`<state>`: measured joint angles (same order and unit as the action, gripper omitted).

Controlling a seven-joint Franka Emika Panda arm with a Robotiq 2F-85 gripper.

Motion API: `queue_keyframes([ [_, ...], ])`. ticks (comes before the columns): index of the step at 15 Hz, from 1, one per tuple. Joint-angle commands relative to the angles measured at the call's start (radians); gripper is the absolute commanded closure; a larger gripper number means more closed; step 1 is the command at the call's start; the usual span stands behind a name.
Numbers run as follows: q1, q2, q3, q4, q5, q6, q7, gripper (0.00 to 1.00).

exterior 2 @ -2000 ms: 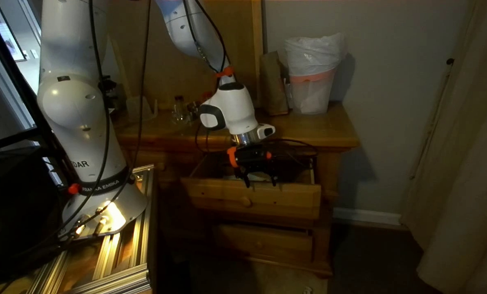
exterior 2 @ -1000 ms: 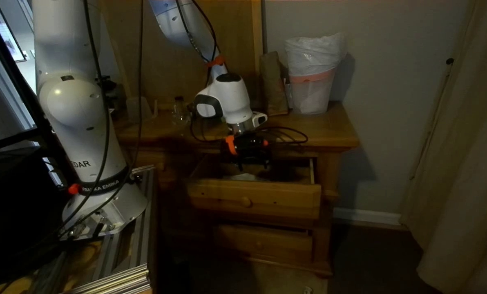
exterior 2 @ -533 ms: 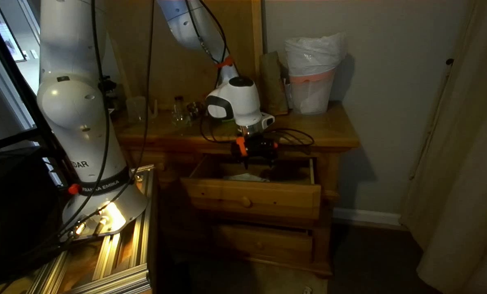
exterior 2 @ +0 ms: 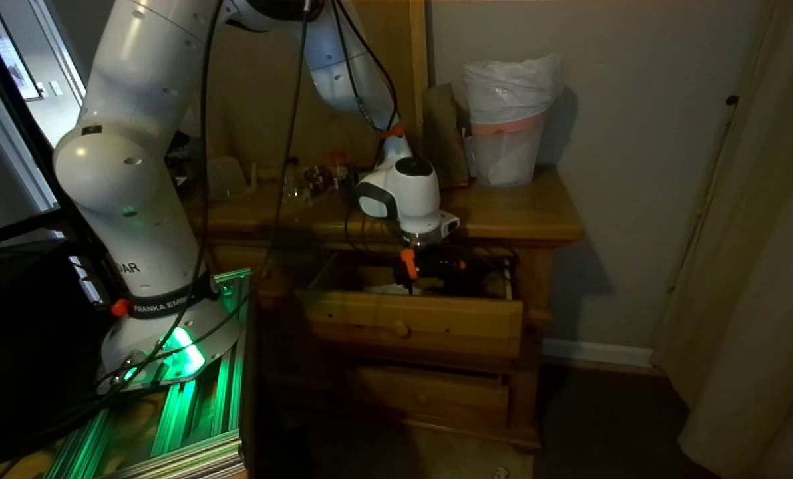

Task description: Open the top right drawer, remove the brown packet from the drawer and put it on the dresser

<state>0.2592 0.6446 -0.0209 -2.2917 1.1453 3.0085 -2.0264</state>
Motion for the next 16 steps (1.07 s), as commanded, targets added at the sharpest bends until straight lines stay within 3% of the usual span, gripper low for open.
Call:
queue_keyframes([
  [1,-0.051,0.08,0.032,0.068,0.019,-0.005,-0.051,0.0],
  [8,-0.079,0.168,0.055,0.128,0.006,0.0,-0.057,0.0],
  [10,-0.078,0.183,0.056,0.139,0.004,0.006,-0.057,0.26],
  [16,-0.076,0.189,0.05,0.147,0.0,0.007,-0.057,0.7],
])
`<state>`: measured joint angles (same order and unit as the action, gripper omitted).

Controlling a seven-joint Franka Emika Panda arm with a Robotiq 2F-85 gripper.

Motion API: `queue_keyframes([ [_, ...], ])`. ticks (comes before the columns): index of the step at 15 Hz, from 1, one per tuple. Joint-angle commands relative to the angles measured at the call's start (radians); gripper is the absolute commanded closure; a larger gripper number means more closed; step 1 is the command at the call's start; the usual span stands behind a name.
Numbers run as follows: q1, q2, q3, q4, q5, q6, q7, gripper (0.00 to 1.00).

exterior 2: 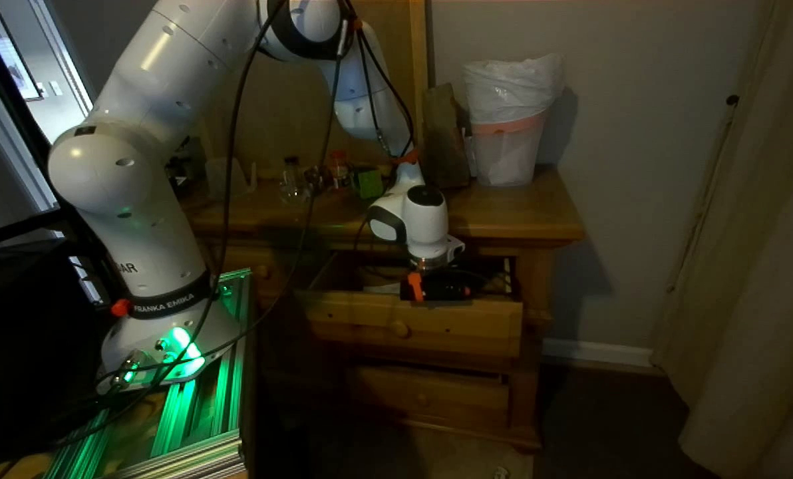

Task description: Open the top right drawer, remove the brown packet from the drawer and put it on the dresser

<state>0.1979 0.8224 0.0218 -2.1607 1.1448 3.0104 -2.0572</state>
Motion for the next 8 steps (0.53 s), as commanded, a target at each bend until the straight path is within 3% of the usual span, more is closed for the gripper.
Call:
queue_keyframes([
  [1,-0.011,0.006,0.003,0.012,-0.002,0.01,-0.025,0.77],
  [4,-0.013,-0.005,0.002,0.005,-0.003,0.006,-0.028,0.97],
  [8,-0.013,-0.019,0.0,-0.004,-0.004,0.0,-0.034,1.0],
])
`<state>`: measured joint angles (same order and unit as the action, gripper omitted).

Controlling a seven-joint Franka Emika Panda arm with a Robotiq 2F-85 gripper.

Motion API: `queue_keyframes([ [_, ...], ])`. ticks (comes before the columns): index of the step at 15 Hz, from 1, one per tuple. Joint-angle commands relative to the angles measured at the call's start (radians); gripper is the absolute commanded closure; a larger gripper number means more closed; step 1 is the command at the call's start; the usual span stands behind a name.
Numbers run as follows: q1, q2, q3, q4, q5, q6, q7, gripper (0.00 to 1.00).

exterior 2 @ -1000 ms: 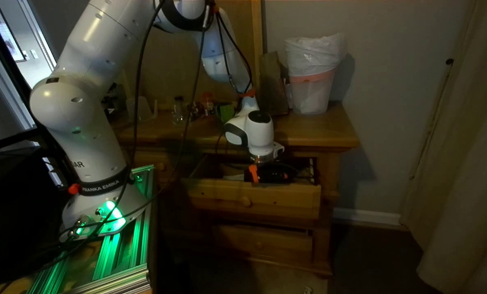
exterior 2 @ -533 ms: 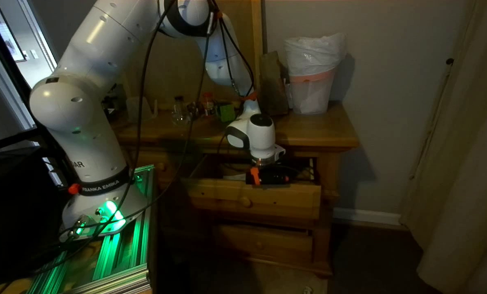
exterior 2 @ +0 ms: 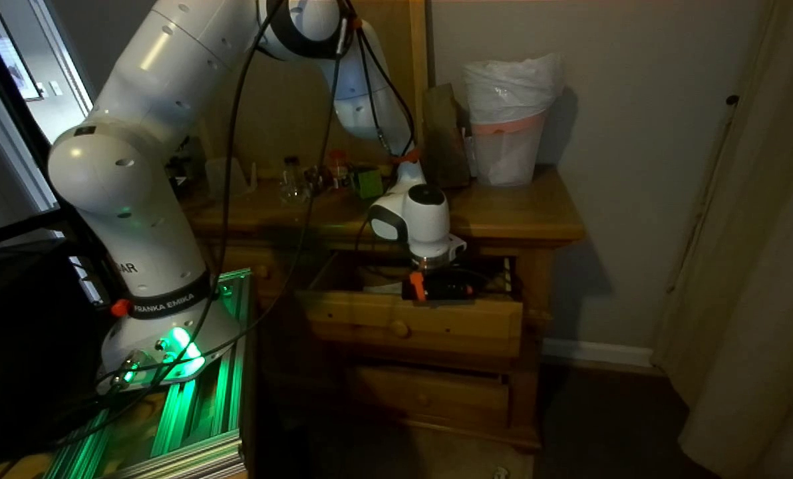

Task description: Open the top right drawer, remove the brown packet from the drawer and put it on the dresser

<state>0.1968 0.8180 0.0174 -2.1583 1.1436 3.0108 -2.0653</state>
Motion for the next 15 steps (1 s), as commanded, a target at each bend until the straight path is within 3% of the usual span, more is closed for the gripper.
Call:
queue_keyframes([
  [1,-0.011,-0.025,0.003,-0.013,-0.003,-0.002,-0.027,1.0],
  [8,0.061,-0.204,-0.072,-0.149,-0.033,0.012,0.031,1.0],
  [14,0.224,-0.366,-0.235,-0.306,-0.095,0.062,0.13,1.0],
  [15,0.139,-0.407,-0.159,-0.353,-0.239,0.121,0.244,1.0],
])
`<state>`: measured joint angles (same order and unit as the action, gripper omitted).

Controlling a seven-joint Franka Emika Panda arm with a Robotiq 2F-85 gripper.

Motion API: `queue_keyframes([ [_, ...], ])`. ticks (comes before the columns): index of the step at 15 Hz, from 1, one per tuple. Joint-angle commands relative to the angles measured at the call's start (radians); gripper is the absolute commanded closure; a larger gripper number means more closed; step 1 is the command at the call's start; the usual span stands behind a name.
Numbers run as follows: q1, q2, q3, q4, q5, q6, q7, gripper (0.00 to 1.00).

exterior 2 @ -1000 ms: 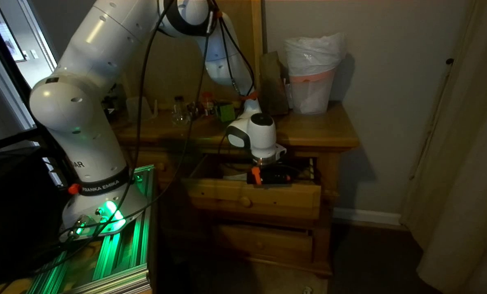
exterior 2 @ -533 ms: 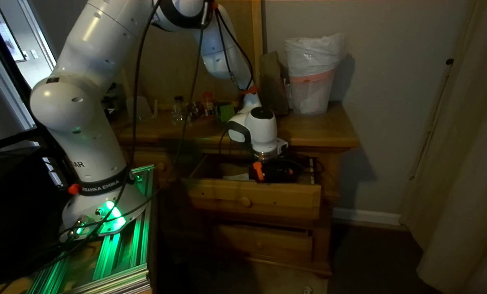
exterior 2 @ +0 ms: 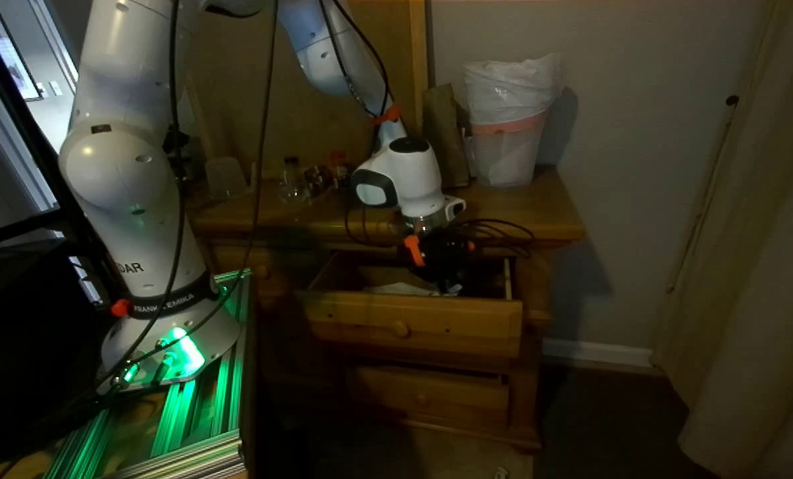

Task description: Open the top right drawer, remove the brown packet from the drawer and put it on the dresser

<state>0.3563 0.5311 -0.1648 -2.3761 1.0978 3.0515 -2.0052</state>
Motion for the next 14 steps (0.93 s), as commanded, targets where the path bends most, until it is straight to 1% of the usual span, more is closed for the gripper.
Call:
queue_keyframes([
  [1,-0.012,-0.138,0.007,-0.164,-0.247,0.113,0.237,1.0],
  [2,0.118,-0.151,-0.11,-0.174,-0.168,0.09,0.203,1.0],
  [3,0.137,-0.171,-0.135,-0.2,-0.19,0.107,0.243,1.0],
  [6,0.246,-0.224,-0.255,-0.247,-0.183,0.138,0.272,1.0],
  [8,0.304,-0.257,-0.317,-0.262,-0.172,0.152,0.283,1.0],
  [11,0.379,-0.304,-0.39,-0.273,-0.171,0.156,0.291,1.0],
  [14,0.431,-0.354,-0.434,-0.273,-0.167,0.161,0.292,1.0],
])
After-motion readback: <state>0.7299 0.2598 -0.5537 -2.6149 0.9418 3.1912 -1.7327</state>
